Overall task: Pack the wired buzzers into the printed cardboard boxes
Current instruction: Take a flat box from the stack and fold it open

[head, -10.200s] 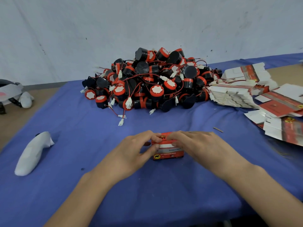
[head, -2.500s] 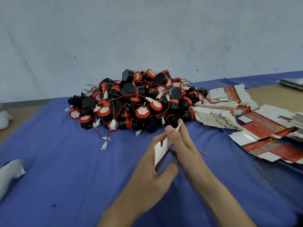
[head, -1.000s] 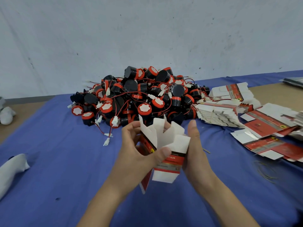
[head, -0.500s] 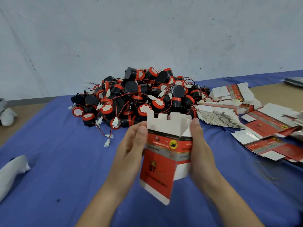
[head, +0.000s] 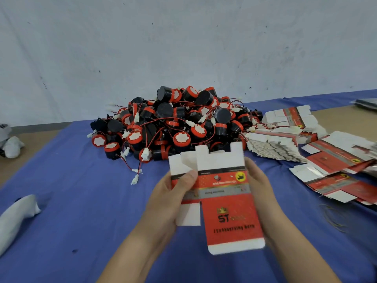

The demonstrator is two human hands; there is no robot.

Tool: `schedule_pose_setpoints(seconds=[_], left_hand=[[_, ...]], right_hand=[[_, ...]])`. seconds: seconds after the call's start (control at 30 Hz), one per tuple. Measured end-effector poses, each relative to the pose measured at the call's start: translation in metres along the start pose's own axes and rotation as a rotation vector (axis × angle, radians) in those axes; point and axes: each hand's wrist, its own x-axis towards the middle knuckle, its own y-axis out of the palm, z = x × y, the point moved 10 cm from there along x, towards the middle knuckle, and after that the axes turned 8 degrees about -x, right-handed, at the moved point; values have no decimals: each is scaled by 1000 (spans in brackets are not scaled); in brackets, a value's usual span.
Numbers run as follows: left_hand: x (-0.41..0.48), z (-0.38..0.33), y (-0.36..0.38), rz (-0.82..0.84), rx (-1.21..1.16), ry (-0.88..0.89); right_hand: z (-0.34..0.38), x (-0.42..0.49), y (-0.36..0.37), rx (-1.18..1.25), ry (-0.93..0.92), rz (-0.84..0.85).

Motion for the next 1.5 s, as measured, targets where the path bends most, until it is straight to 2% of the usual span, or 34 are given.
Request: schedule_pose_setpoints(seconds=[0.07,0.1,0.2,0.27,0.37,0.47,0.57,0.7,0.87,1.07,1.27,1.33,1.5], left_hand=[[-1,-14,-18,-148,42,135],[-4,-23,-21,-198,109,204],[-13,-32,-8,-192,213,360],[-18,-29,13,-87,201,372],[-21,-22,30,35,160,358],[-19,-21,23,14,109,321],[-19,-23,18,-10,126,324],[-23,-26,20,2,151,353],[-28,-26,22,18,129,394],[-25,-23,13,-67,115,374],[-21,-12,27,62,108,254],[-19,-15,29,122,127,233],[-16,-21,20,149,177,222]], right_hand=[[7,2,-11,9,-37,-88],[11,0,-10,0,-67,-77],[19,-16,21,-175,-161,91],[14,-28,38,-259,-221,141],[27,-40,48,-341,-362,123],[37,-55,61,-456,-516,146],[39,-67,71,-463,-599,179],[45,-72,70,-562,-697,92],[47,-69,57,-617,-657,-39],[41,-69,65,-593,-583,35],[39,-63,55,-373,-472,23],[44,-62,49,-398,-497,6],[50,-63,47,-475,-555,40]])
